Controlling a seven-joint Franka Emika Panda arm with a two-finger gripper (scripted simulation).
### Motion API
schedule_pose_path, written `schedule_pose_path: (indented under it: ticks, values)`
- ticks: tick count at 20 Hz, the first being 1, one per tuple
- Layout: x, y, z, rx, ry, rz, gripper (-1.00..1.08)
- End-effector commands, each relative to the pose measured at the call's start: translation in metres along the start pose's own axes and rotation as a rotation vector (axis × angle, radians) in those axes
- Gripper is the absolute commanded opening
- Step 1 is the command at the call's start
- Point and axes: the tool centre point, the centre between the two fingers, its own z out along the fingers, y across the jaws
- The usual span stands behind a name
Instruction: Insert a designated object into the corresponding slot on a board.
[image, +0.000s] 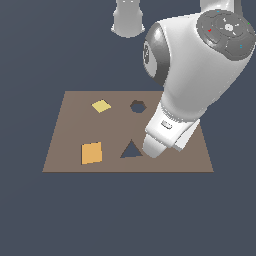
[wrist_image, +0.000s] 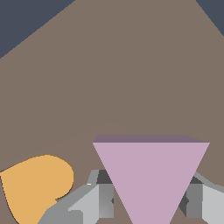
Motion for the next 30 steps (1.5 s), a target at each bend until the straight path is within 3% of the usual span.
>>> schedule_pose_path:
  ticks: [1, 16, 30]
  values:
    - [-0.008, 0.005, -0.001, -0.001, 0.000, -0.090, -1.00]
    - [-0.045, 0.045, -0.002, -0.001, 0.001, -0.598, -1.00]
    - [-0.056, 0.090, -0.004, -0.001, 0.000, -1.014, -1.00]
